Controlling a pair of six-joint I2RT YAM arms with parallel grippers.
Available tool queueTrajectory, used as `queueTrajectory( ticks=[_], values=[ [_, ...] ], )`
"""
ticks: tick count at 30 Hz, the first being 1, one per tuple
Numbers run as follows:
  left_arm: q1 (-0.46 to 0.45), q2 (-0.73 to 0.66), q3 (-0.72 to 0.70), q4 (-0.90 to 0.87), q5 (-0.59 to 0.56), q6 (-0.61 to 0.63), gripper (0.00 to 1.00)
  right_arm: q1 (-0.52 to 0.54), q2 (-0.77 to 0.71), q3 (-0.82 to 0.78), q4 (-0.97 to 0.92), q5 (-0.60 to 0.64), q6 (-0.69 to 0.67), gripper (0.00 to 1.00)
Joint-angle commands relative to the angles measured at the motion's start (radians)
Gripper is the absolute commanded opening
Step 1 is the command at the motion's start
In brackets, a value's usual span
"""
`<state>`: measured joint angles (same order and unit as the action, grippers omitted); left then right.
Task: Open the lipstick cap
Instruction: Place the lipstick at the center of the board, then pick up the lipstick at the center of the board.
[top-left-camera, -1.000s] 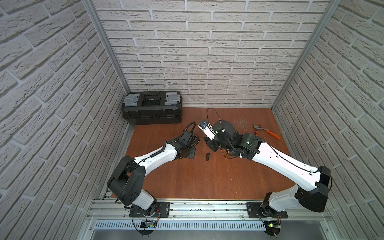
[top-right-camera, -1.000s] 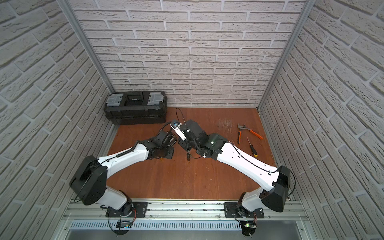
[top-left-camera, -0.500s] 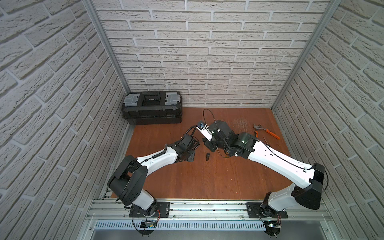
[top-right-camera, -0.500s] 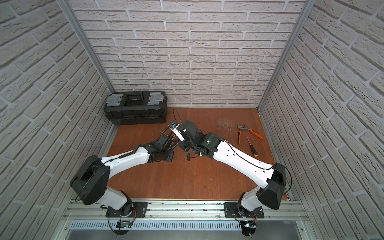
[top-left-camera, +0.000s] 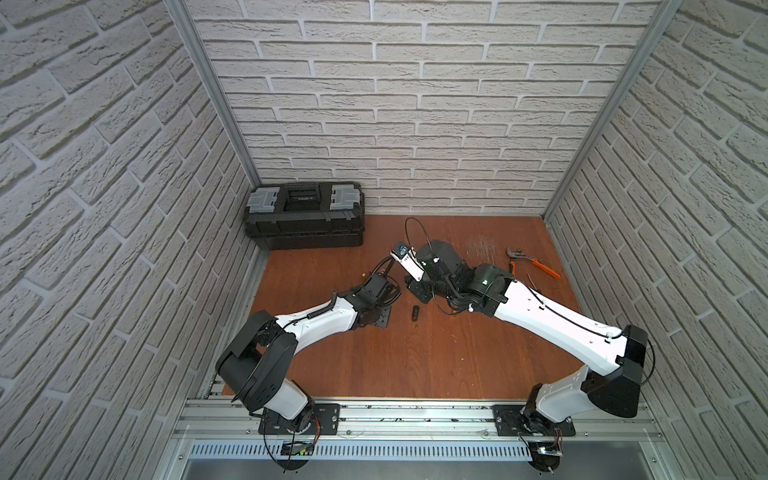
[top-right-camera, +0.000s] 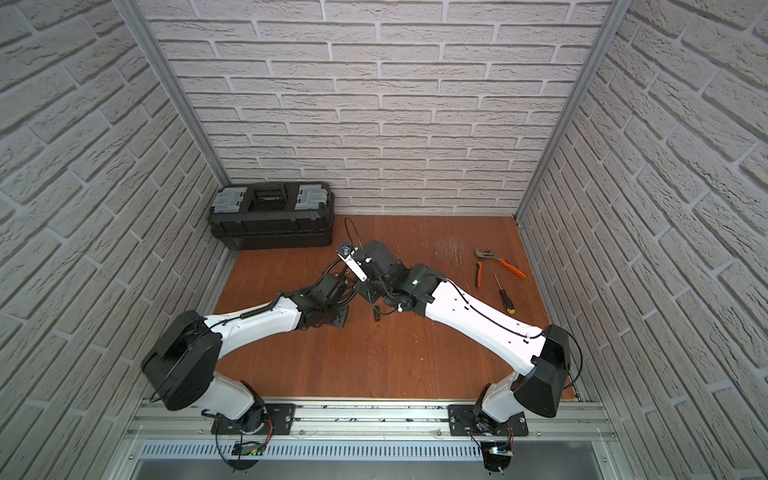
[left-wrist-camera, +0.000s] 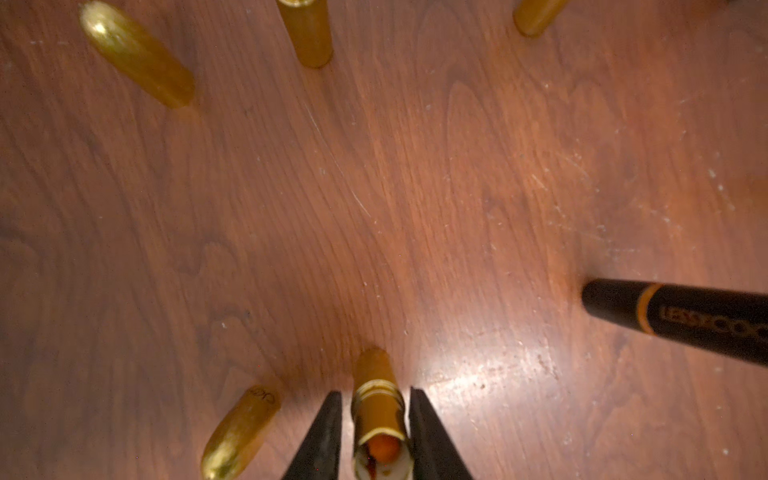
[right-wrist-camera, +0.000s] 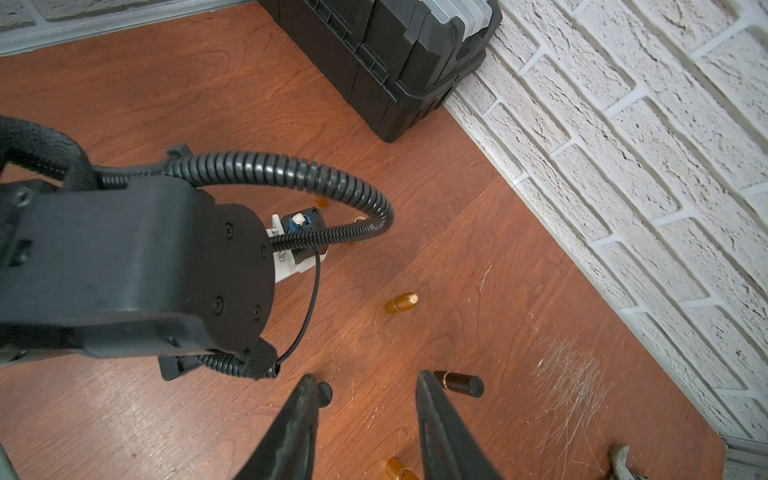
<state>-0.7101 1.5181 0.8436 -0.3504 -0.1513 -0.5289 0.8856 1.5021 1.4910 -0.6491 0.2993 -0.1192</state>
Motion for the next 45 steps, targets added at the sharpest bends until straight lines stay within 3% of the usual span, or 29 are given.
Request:
queueTrajectory(
  ticks=[1, 6, 14, 25, 33, 45],
  values=[
    [-0.007, -0.007, -0.001, 0.005, -0.024, -0.012, 0.39, 0.004, 0.003, 0.011, 0.008, 0.007, 0.008, 0.41],
    [-0.003, -0.047, 0.061, -0.061, -0.013, -0.019, 0.49, 0.003, -0.008, 0.012, 0.005, 0.011, 0.008, 0.41],
    [0.06, -0.03, 0.299, -0.268, 0.165, -0.031, 0.57, 0.01, -0.057, 0.041, -0.026, 0.022, 0.033, 0.4],
    [0.084, 0.254, 0.687, -0.437, 0.302, 0.092, 0.59, 0.012, -0.231, 0.028, -0.035, 0.101, 0.023, 0.41],
    [0.078, 0.509, 0.945, -0.522, 0.289, 0.147, 0.59, 0.012, -0.322, -0.042, -0.026, 0.165, 0.033, 0.42],
    [0.067, 0.717, 1.163, -0.576, 0.254, 0.191, 0.56, 0.012, -0.335, -0.067, -0.039, 0.176, 0.047, 0.42]
  ],
)
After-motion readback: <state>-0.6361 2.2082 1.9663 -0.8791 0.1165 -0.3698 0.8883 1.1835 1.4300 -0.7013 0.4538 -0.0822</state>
